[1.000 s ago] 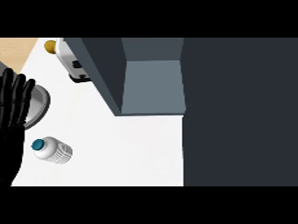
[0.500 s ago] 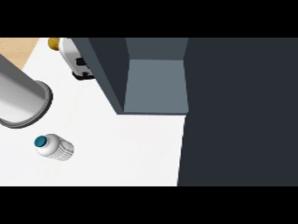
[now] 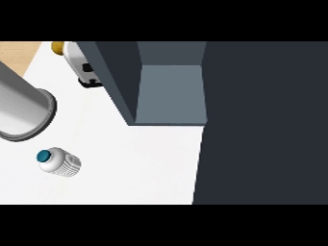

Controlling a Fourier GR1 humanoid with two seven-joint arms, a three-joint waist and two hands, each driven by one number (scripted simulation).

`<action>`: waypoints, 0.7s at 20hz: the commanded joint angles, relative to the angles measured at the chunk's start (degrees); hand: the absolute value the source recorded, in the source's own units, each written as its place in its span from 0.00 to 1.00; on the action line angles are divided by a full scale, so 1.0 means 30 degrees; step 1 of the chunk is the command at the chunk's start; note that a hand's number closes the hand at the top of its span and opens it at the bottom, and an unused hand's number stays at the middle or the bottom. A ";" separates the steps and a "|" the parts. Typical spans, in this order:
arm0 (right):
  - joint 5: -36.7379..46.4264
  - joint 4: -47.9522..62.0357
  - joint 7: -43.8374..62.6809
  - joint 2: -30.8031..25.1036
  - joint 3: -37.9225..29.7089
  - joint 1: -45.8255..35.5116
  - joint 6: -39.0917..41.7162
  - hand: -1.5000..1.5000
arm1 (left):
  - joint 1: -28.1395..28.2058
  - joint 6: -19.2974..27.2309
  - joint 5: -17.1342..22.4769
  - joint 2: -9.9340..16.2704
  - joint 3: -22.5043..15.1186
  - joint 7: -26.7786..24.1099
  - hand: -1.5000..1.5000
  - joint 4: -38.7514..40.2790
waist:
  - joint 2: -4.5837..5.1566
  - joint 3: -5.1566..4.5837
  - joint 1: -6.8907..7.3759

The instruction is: Pick up the bottled water, place it into the cabinet and close the cabinet

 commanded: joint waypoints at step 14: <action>0.3869 -0.2338 0.3912 0.0961 0.4654 -0.1086 -0.2320 0.00 | 0.0577 -0.1783 -0.1666 -0.0699 0.0524 0.0637 0.00 0.1197 | 0.0029 -0.0014 -0.0140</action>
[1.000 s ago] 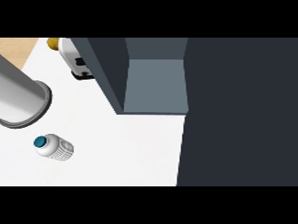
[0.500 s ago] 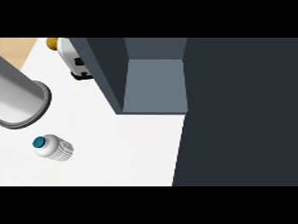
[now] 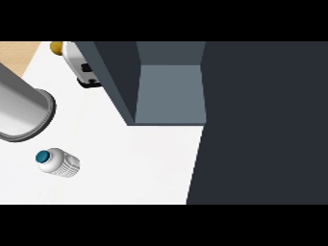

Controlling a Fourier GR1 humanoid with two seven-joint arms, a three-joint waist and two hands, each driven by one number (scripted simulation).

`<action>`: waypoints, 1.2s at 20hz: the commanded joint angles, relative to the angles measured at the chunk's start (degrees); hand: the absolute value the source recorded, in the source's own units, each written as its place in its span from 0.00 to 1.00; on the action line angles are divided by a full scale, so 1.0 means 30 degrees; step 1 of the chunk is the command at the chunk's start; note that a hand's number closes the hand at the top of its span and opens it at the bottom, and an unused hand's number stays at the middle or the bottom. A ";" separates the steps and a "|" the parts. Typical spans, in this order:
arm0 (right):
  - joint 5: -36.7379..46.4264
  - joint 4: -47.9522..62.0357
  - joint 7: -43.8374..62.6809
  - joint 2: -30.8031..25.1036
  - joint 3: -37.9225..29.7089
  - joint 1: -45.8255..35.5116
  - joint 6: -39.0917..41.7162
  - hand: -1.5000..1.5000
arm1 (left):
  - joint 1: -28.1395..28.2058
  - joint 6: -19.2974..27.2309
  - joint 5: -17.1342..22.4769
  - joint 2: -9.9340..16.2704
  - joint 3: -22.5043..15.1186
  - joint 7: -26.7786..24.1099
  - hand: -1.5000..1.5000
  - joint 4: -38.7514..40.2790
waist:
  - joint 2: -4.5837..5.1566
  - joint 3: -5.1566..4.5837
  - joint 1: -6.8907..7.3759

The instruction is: Pick up the bottled water, place it into the cabinet and close the cabinet

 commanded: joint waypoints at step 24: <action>0.2694 -0.2992 0.2955 -0.1738 0.2119 -0.0748 -0.2434 0.00 | -0.3249 -0.2121 -0.4493 0.0243 0.0969 -0.7473 0.00 1.4501 | -0.0016 -0.0020 -0.0228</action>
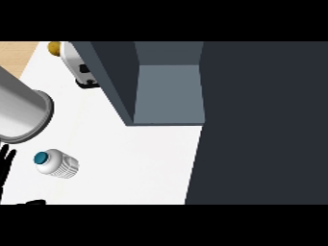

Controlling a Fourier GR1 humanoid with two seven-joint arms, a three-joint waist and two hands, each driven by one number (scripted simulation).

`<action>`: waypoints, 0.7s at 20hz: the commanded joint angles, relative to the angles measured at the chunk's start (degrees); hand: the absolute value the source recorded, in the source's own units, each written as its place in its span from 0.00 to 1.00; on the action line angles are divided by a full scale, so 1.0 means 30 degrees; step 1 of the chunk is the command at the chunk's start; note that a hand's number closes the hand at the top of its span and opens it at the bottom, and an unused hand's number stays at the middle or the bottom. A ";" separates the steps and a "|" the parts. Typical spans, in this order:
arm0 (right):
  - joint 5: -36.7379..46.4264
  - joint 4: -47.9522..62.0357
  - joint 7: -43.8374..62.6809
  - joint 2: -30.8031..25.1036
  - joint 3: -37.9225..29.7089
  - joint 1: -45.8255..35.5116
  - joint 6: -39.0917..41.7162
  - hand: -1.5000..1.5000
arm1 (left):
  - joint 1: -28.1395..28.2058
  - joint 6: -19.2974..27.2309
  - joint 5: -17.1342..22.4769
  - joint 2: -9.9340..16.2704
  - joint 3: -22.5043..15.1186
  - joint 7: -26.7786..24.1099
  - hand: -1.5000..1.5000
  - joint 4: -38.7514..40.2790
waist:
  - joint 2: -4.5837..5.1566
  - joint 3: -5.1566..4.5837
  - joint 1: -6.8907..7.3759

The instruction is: Pick up the bottled water, place it into the cabinet and close the cabinet

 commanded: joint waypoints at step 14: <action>0.2628 -0.2389 0.1153 -0.1068 0.1708 0.0190 -0.1384 0.00 | -0.3044 -0.1463 -0.1482 0.1319 0.0862 -0.7669 0.00 1.1859 | -0.0007 -0.0002 -0.0021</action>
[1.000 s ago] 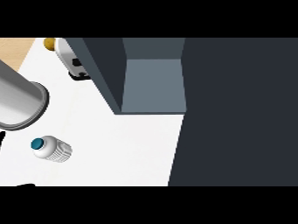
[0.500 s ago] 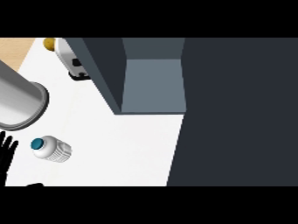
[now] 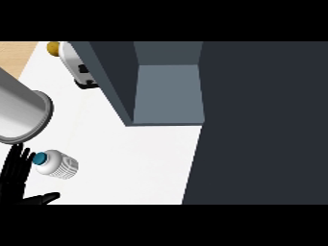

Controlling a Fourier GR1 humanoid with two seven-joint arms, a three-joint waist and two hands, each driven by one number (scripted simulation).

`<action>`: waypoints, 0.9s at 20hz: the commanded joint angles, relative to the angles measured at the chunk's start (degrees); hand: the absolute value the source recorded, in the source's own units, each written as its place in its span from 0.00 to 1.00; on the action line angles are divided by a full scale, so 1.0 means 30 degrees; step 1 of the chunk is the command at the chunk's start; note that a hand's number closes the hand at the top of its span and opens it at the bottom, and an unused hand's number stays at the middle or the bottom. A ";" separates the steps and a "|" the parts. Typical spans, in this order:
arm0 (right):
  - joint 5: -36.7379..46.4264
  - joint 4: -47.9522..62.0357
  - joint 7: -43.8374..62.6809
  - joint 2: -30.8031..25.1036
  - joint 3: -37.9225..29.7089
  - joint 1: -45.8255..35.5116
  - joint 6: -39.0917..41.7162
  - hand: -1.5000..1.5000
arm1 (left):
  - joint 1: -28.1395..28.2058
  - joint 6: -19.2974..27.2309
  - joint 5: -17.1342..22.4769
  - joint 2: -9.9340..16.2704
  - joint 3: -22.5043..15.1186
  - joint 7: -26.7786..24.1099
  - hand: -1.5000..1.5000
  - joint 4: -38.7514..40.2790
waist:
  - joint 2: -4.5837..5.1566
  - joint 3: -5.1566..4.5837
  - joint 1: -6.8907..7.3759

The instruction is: Pick up the bottled water, place it into the cabinet and close the cabinet

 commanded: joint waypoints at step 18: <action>0.0994 -0.1666 0.0086 -0.1235 -0.0473 0.0364 -0.0594 0.00 | -0.5739 0.1013 -0.0256 0.0931 0.0876 -0.8156 0.00 1.1890 | 0.0033 0.0008 0.0074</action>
